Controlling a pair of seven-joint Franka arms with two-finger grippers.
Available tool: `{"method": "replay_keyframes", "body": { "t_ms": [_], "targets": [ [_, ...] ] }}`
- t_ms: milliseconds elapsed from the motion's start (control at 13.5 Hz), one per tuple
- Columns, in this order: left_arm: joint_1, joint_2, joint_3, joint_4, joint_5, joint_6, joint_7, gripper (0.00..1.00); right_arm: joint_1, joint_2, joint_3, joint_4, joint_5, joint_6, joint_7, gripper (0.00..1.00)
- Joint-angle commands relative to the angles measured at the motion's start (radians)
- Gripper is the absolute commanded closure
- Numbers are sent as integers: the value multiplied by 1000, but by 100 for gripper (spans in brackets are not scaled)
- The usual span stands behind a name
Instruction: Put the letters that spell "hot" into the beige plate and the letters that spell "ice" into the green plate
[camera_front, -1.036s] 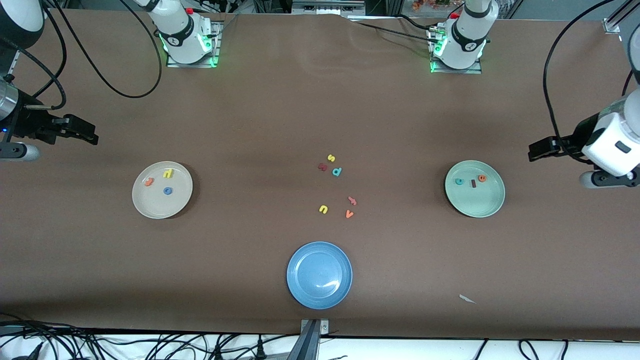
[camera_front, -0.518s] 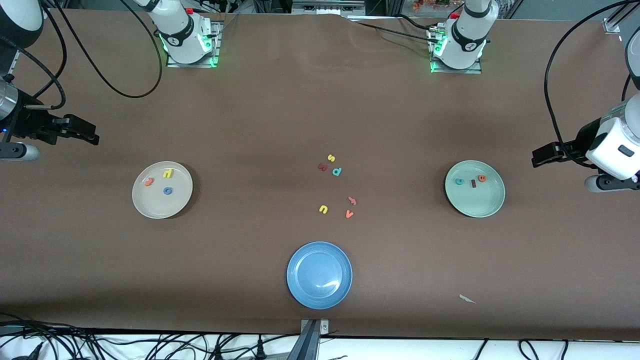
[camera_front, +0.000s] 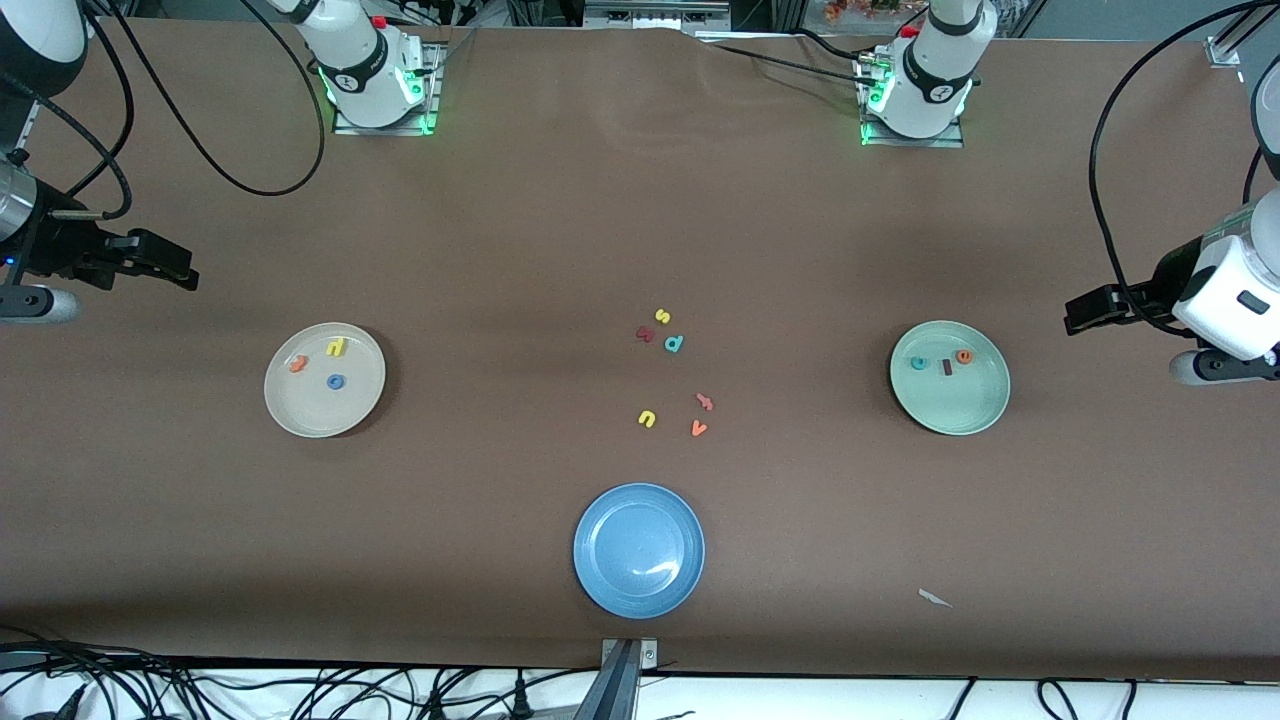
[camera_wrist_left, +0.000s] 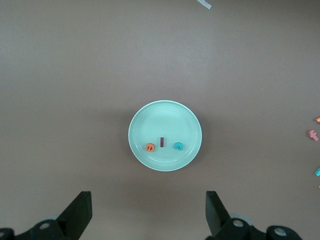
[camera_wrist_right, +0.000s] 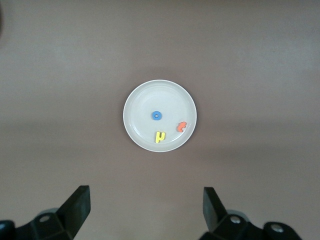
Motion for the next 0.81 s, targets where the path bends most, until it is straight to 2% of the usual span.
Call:
{"method": "replay_keyframes", "body": {
  "t_ms": [0,740],
  "targets": [
    [-5,-28,4,-38,-23,15,2,0,-6,9,-3,22,24,-6,-13,0],
    [3,-15,4,-40,-21,10,17,0,-6,12,-4,22,24,-6,-13,0]
  ]
}}
